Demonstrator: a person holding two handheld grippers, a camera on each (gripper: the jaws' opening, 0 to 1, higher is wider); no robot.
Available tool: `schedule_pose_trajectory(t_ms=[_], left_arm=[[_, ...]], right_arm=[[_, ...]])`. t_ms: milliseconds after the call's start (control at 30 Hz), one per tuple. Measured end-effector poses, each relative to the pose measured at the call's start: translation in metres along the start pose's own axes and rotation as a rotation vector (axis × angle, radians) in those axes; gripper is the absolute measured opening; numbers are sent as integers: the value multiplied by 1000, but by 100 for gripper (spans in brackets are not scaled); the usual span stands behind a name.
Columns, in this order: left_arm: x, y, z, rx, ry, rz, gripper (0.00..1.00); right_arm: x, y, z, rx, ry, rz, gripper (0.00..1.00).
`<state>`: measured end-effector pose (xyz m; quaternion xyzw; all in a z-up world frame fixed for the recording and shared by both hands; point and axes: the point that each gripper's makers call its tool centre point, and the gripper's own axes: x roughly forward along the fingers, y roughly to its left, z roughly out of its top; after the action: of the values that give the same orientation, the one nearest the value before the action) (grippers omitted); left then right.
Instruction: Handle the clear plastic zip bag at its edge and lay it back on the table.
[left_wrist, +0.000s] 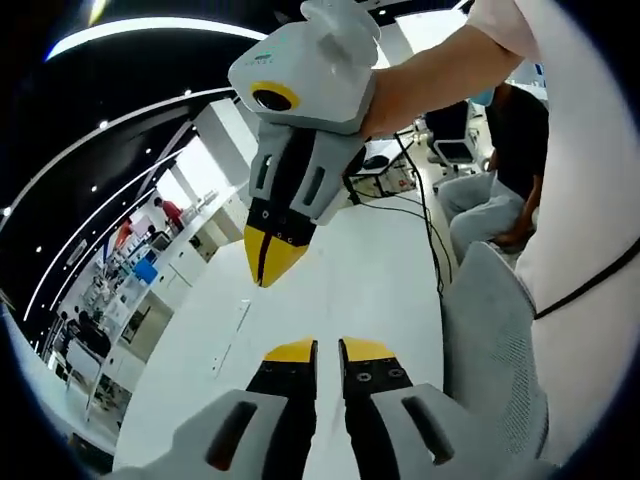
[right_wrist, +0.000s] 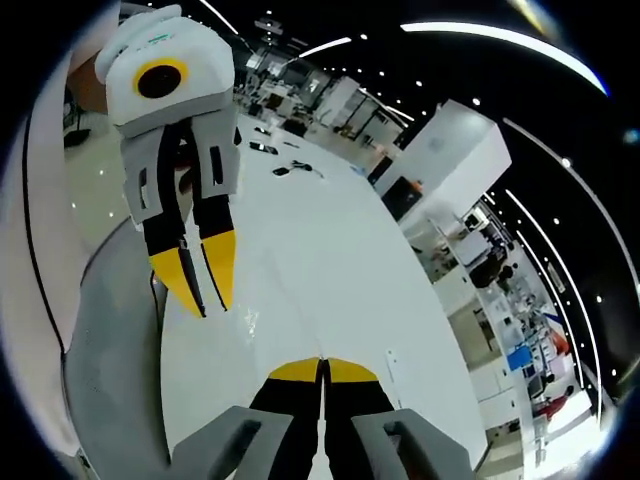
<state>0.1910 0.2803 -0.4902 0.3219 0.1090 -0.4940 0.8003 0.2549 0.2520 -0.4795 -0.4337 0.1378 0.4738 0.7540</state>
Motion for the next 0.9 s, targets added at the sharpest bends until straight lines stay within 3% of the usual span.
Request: schedule_pose_trajectory(t_ms=[233, 567, 667, 900], left_arm=[[-4, 4, -6, -73, -24, 44, 10], [-9, 10, -23, -257, -66, 84, 16], [-10, 11, -27, -333, -81, 95, 21], [-11, 13, -35, -420, -102, 124, 31]], right_arm=[[1, -6, -3, 3, 2, -9, 0], [5, -14, -5, 8, -4, -22, 0], [5, -17, -4, 7, -8, -30, 0], [8, -24, -3, 5, -13, -41, 0]])
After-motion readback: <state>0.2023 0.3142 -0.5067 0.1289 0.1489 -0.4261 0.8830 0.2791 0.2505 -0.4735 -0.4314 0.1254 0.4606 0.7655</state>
